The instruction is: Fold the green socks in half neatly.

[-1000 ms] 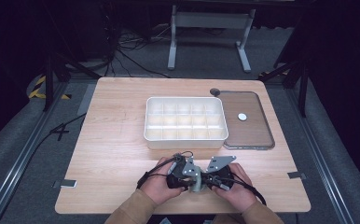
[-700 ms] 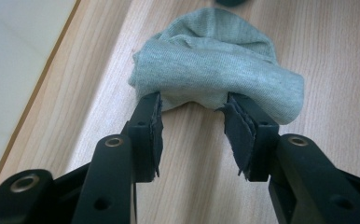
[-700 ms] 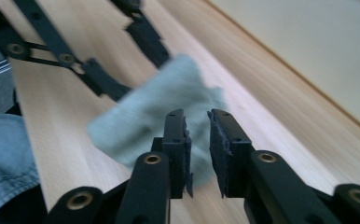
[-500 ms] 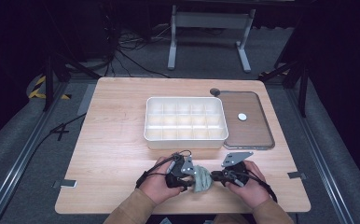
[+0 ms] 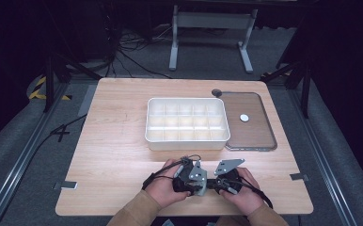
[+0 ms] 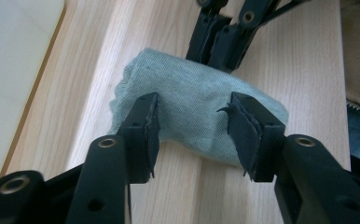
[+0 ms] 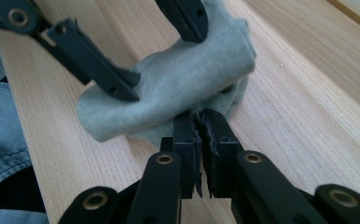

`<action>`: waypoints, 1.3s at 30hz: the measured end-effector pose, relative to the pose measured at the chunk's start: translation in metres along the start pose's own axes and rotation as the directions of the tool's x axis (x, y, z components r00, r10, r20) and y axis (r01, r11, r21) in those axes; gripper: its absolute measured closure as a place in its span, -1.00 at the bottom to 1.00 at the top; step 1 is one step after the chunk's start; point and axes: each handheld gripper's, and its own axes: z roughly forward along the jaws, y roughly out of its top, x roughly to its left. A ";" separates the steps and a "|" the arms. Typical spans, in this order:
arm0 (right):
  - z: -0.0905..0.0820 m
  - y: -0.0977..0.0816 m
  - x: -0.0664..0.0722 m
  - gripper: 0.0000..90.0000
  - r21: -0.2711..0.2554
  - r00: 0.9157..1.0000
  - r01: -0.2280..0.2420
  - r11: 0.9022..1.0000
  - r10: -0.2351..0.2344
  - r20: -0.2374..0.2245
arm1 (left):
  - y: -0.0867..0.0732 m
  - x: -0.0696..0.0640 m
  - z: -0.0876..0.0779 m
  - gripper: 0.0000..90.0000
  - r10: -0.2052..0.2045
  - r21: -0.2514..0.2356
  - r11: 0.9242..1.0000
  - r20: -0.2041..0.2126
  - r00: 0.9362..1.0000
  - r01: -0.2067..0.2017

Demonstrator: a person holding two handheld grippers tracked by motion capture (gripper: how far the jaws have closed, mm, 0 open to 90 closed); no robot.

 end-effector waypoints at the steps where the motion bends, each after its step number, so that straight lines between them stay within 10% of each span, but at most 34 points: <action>1: 0.000 -0.001 0.000 0.88 -0.003 1.000 -0.005 1.000 0.005 -0.001 | 0.001 -0.001 0.000 0.13 0.007 0.003 1.000 -0.001 1.000 -0.007; 11: -0.006 -0.002 -0.003 0.70 0.005 1.000 -0.027 1.000 0.027 -0.001 | 0.002 -0.001 0.006 0.06 -0.059 0.000 0.998 0.003 0.998 0.059; 23: -0.021 0.014 -0.001 0.26 -0.154 0.988 -0.130 0.979 0.141 0.061 | 0.000 0.000 0.004 0.04 -0.077 0.010 0.997 -0.017 0.997 0.077; 39: 0.004 0.016 -0.012 0.12 -0.068 0.975 -0.224 0.972 0.222 -0.032 | -0.021 -0.006 -0.002 -0.10 -0.156 0.056 0.986 -0.042 0.987 0.159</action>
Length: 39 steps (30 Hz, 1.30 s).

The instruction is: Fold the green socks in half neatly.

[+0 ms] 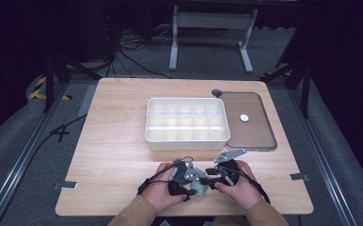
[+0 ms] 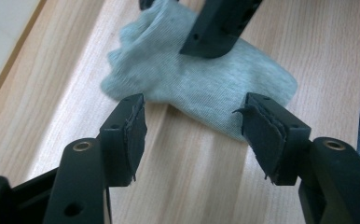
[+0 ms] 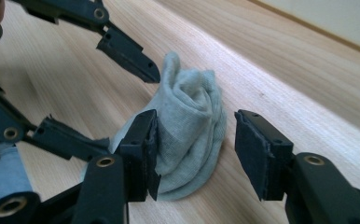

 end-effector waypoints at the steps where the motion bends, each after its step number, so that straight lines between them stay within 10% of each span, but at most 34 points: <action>1: 0.001 0.000 -0.001 0.12 0.003 1.000 -0.008 1.000 0.008 -0.012 | 0.000 0.000 0.000 -0.10 0.000 0.001 1.000 -0.004 1.000 0.000; 6: 0.014 -0.003 -0.005 0.12 -0.009 0.994 -0.058 0.998 0.056 -0.096 | -0.003 -0.001 0.000 -0.10 -0.003 0.009 1.000 -0.009 1.000 0.003; 19: 0.013 0.000 -0.005 0.58 0.010 0.985 -0.105 0.994 0.105 -0.139 | -0.007 0.002 -0.007 -0.08 -0.024 -0.010 1.000 -0.006 1.000 0.024; 39: -0.037 0.021 -0.002 0.64 -0.069 1.000 0.020 0.997 -0.020 0.003 | -0.022 0.029 -0.045 -0.08 -0.100 -0.060 0.994 -0.056 0.993 0.097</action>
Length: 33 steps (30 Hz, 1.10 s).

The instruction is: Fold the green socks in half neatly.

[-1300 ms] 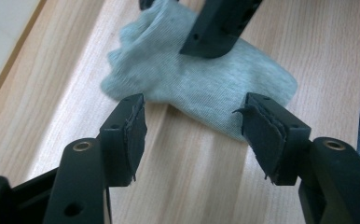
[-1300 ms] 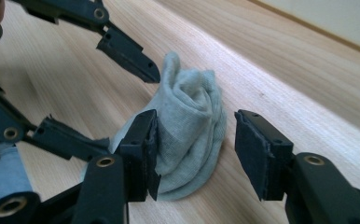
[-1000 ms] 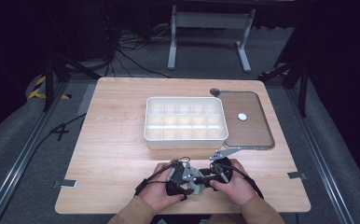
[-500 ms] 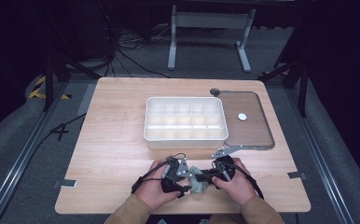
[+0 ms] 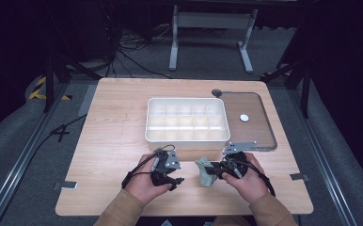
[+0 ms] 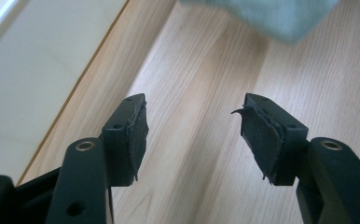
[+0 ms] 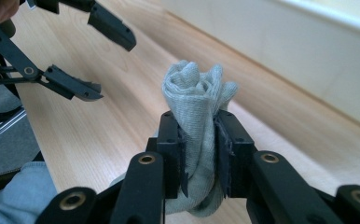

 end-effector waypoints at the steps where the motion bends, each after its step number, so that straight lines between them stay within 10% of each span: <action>1: 0.000 0.000 0.000 0.64 0.000 1.000 0.000 1.000 0.000 0.000 | 0.000 0.000 0.000 -0.08 0.000 0.000 1.000 0.000 1.000 0.000; 17: -0.037 0.039 -0.013 0.64 -0.009 0.991 0.102 0.995 -0.101 0.090 | -0.015 0.027 -0.040 -0.07 -0.110 -0.041 0.993 -0.065 0.992 0.107; 33: -0.054 0.066 -0.032 0.63 0.004 0.983 0.118 0.993 -0.117 0.140 | -0.020 0.032 -0.045 -0.06 -0.135 -0.051 0.990 -0.060 0.989 0.132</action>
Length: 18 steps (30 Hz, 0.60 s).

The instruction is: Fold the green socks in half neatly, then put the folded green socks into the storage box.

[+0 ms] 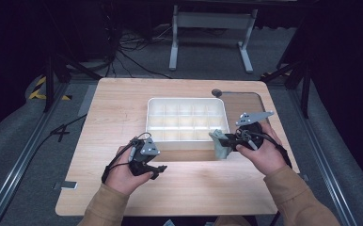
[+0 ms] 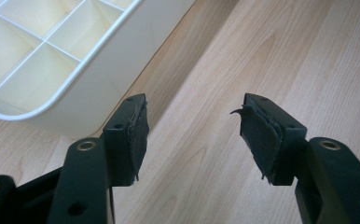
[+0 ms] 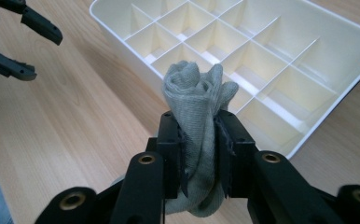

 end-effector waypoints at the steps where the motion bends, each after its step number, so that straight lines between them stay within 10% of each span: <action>1: 0.000 0.002 -0.002 0.63 0.003 1.000 0.003 1.000 -0.003 0.005 | 0.000 0.000 0.000 -0.06 -0.005 0.000 1.000 -0.001 1.000 0.005; 18: 0.002 0.023 -0.030 0.62 0.038 0.994 0.078 0.996 -0.081 0.072 | -0.004 0.004 -0.005 -0.07 -0.028 -0.013 1.000 -0.008 1.000 0.028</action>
